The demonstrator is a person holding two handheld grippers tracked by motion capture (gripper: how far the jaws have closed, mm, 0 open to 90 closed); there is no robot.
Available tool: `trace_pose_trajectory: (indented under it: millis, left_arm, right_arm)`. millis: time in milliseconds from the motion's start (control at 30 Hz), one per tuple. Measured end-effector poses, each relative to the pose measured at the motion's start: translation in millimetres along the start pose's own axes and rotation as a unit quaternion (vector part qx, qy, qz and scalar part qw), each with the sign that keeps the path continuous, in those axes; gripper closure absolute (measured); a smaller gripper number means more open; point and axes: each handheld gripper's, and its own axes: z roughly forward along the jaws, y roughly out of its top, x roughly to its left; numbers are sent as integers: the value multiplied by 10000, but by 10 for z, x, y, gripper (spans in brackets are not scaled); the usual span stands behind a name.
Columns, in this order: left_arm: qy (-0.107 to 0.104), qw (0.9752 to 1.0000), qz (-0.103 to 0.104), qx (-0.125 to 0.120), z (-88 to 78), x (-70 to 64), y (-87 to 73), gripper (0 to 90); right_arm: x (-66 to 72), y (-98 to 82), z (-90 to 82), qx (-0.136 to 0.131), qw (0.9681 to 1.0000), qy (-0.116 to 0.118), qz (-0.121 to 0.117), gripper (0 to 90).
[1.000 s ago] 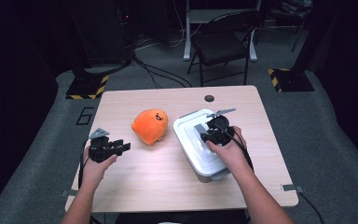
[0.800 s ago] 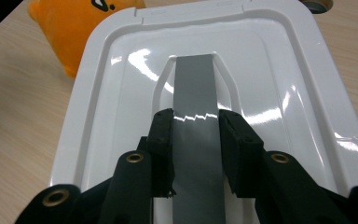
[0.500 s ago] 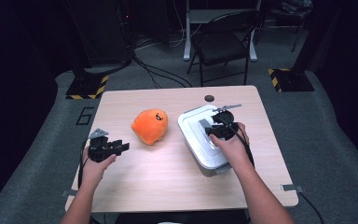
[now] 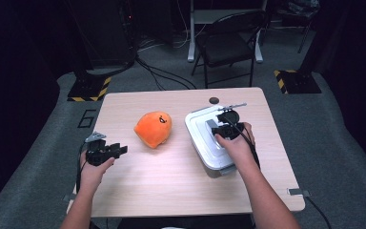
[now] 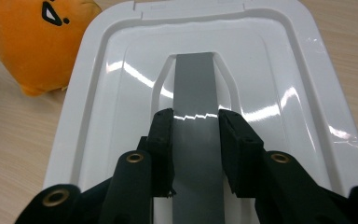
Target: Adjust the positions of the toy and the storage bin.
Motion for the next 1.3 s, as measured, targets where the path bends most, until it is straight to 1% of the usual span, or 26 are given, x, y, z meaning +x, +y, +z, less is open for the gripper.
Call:
trace_pose_trajectory:
  millis: [33, 67, 100, 133, 200, 233, 300, 333, 433, 467, 500, 533, 600, 700, 733, 767, 833, 900, 967, 1100, 1200, 1300]
  left_arm:
    - [0, 10000, 0, 0, 0, 0, 0, 538]
    - [9, 10000, 59, -2, 5, 10, 0, 538]
    - [30, 10000, 68, 17, 8, 13, -2, 538]
    - [28, 10000, 61, 18, 10, 15, -3, 538]
    - [28, 10000, 47, 21, 12, 18, -4, 538]
    - [30, 10000, 35, 36, 15, 20, -7, 538]
    - [42, 10000, 36, 39, 24, 22, -12, 538]
    - [41, 10000, 34, 39, 27, 22, -14, 538]
    - [45, 10000, 46, 48, 30, 25, -16, 538]
    - [53, 10000, 38, 57, 29, 29, -17, 539]
    - [48, 10000, 39, 36, 31, 31, -20, 539]
    - [52, 10000, 42, 36, 30, 33, -20, 539]
    - [48, 10000, 24, 37, 30, 33, -21, 539]
    - [54, 10000, 41, 33, 33, 36, -21, 539]
    - [52, 10000, 48, 37, 35, 35, -21, 539]
    - [50, 10000, 44, 45, 36, 35, -21, 539]
    - [58, 10000, 35, 40, 38, 38, -24, 539]
    - [53, 10000, 37, 64, 36, 44, -25, 539]
    - [69, 10000, 17, 33, 39, 44, -28, 539]
    - [69, 10000, 11, 40, 35, 50, -26, 540]
    - [66, 9999, 26, 81, 38, 51, -28, 540]
    - [74, 9999, 24, 81, 42, 54, -28, 539]
  right_arm:
    - [1, -3, 3, -25, 10000, -1, -40, 668]
    - [1, -3, 3, -25, 10000, -1, -40, 668]
    - [24, -5, -4, -1, 10000, 2, -21, 668]
    - [23, -6, -1, -26, 10000, 18, -87, 668]
    - [34, -7, 1, -32, 10000, 28, -87, 668]
    - [52, -6, 0, -24, 9999, 98, -68, 668]
    - [68, -3, 0, 4, 9999, 151, -47, 668]
    - [77, -3, 3, 2, 9998, 162, -77, 668]
    - [107, 1, 6, 26, 9998, 175, -67, 668]
    - [125, 6, 12, 28, 9997, 213, -123, 668]
    - [132, 7, 11, 58, 9996, 245, -107, 668]
    - [130, 9, 20, 27, 9995, 279, -160, 668]
    - [148, 15, 19, 101, 9991, 383, -180, 668]
    - [175, 19, 31, 99, 9986, 482, -184, 668]
    - [214, 21, 35, 124, 9982, 519, -274, 668]
    - [227, 19, 38, 114, 9980, 521, -329, 668]
    - [262, 14, 45, 83, 9969, 566, -531, 668]
    - [293, 11, 49, 105, 9954, 728, -611, 667]
    - [316, 8, 58, 123, 9945, 858, -588, 668]
    - [351, 8, 62, 131, 9946, 848, -590, 668]
    - [370, 5, 65, 113, 9945, 812, -655, 668]
    - [378, 2, 65, 103, 9942, 851, -652, 667]
